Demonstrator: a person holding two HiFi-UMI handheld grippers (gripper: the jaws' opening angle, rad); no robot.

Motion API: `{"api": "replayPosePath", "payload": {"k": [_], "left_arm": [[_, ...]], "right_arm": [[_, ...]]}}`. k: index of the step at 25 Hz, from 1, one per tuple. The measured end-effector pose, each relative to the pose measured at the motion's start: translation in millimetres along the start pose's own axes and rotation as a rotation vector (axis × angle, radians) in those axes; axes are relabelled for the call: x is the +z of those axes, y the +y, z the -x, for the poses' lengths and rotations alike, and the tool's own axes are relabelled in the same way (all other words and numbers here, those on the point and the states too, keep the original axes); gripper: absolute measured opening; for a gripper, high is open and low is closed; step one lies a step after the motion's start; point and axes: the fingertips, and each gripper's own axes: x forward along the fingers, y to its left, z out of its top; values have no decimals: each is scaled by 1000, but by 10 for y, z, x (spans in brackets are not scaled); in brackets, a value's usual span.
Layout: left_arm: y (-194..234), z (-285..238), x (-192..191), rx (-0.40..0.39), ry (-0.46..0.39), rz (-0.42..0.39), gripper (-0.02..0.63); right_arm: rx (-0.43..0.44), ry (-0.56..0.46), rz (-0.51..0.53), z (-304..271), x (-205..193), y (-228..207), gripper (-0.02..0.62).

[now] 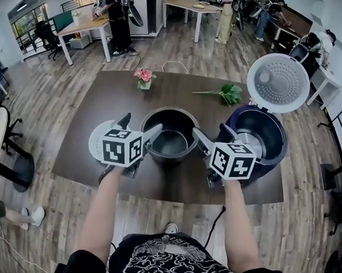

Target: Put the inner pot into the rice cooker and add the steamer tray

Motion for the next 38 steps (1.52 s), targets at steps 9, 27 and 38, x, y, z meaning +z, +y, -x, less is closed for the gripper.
{"api": "replayPosePath", "payload": {"k": [9, 27, 38], "left_arm": [[193, -63, -99, 12, 29, 22, 479], [617, -833, -705, -212, 242, 113, 479], [494, -1164, -910, -399, 306, 145, 368]], "right_arm": [[9, 40, -16, -213, -119, 15, 402], [-198, 135, -184, -564, -779, -104, 376], [-306, 171, -311, -630, -1187, -188, 330]]}}
